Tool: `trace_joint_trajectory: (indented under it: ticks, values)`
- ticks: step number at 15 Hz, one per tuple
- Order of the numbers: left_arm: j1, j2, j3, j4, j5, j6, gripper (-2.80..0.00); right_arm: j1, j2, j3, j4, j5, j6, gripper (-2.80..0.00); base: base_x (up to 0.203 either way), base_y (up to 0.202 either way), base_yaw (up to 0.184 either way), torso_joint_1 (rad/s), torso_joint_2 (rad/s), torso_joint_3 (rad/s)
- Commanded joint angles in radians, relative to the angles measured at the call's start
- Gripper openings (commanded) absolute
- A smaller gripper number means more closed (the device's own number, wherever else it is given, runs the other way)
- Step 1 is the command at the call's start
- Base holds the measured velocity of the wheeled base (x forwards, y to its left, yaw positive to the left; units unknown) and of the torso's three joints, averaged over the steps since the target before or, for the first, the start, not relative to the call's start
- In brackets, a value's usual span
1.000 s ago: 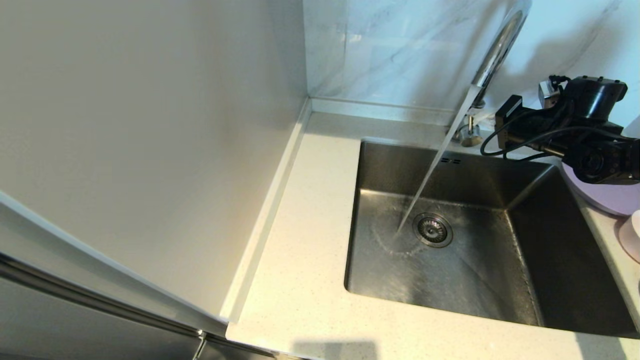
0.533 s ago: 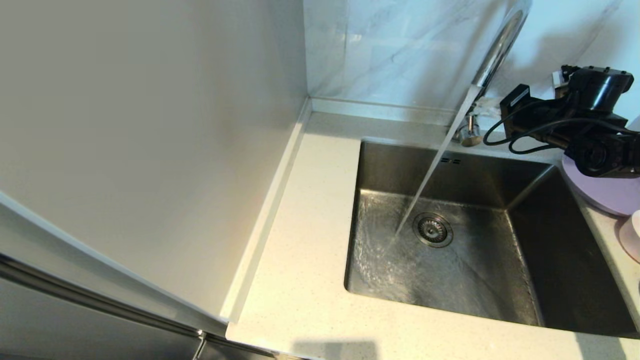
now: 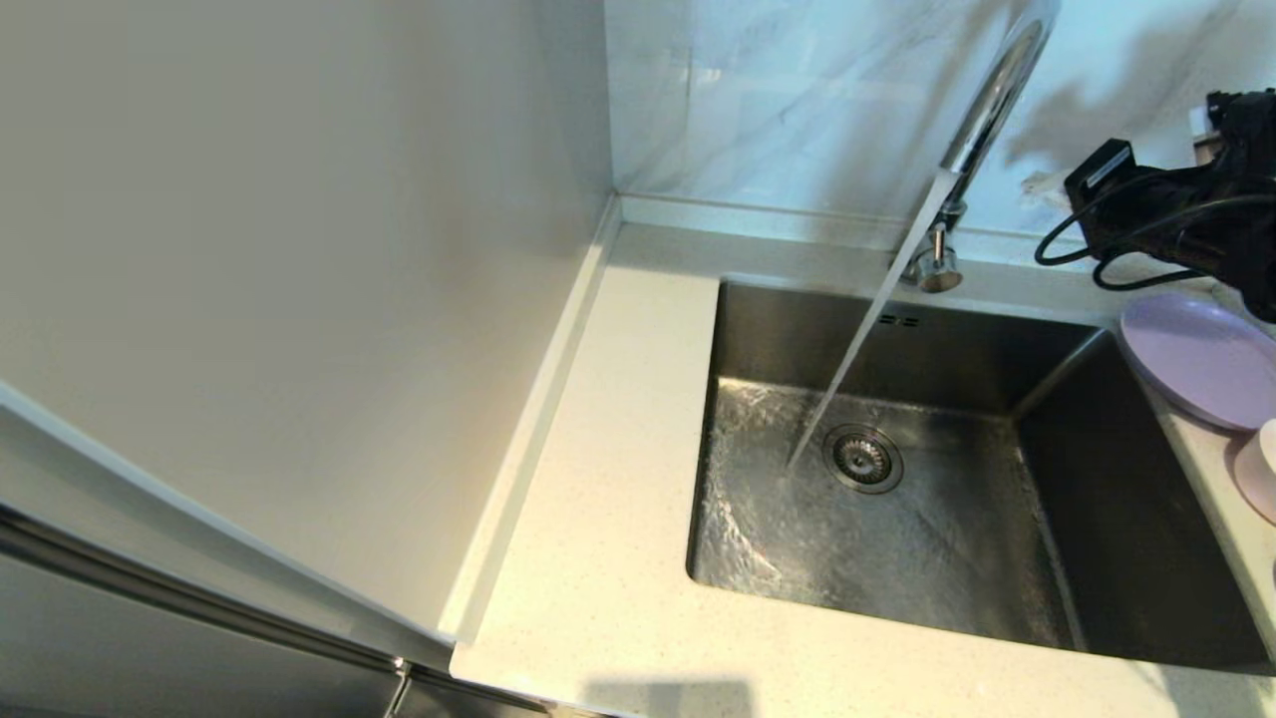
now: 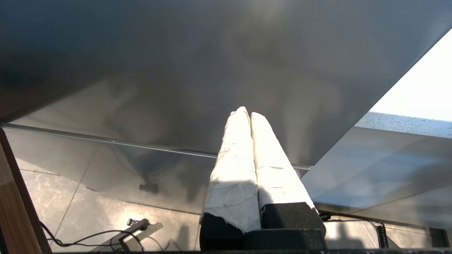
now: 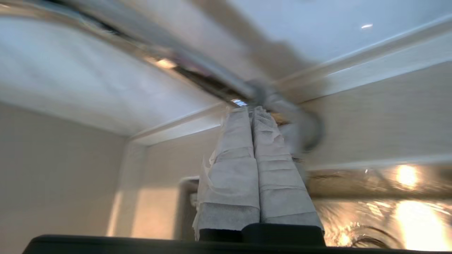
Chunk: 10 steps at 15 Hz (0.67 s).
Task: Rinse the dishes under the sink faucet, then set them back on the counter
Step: Turn on the faucet
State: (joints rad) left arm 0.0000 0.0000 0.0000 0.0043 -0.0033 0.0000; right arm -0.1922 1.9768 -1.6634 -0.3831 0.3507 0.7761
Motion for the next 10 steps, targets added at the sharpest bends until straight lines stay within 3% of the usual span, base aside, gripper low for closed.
trace_joint_trajectory:
  ticks: [1, 7, 10]
  values:
    - [0.000, 0.000, 0.000, 0.000, -0.001, 0.000, -2.80, -0.045, -0.103, 0.017, 0.089, -0.010, -0.018, -2.80, 0.000, 0.000, 0.000, 0.000, 0.00, 0.000]
    - [0.000, 0.000, 0.000, 0.000, 0.000, 0.000, -2.80, -0.122, -0.354, 0.087, 0.446, -0.016, -0.070, -2.80, 0.000, 0.000, 0.000, 0.000, 0.00, 0.000]
    - [0.000, 0.000, 0.000, 0.000, 0.000, 0.000, -2.80, -0.125, -0.438, 0.094, 0.599, -0.087, -0.186, -2.80, 0.000, 0.000, 0.000, 0.000, 0.00, 0.000]
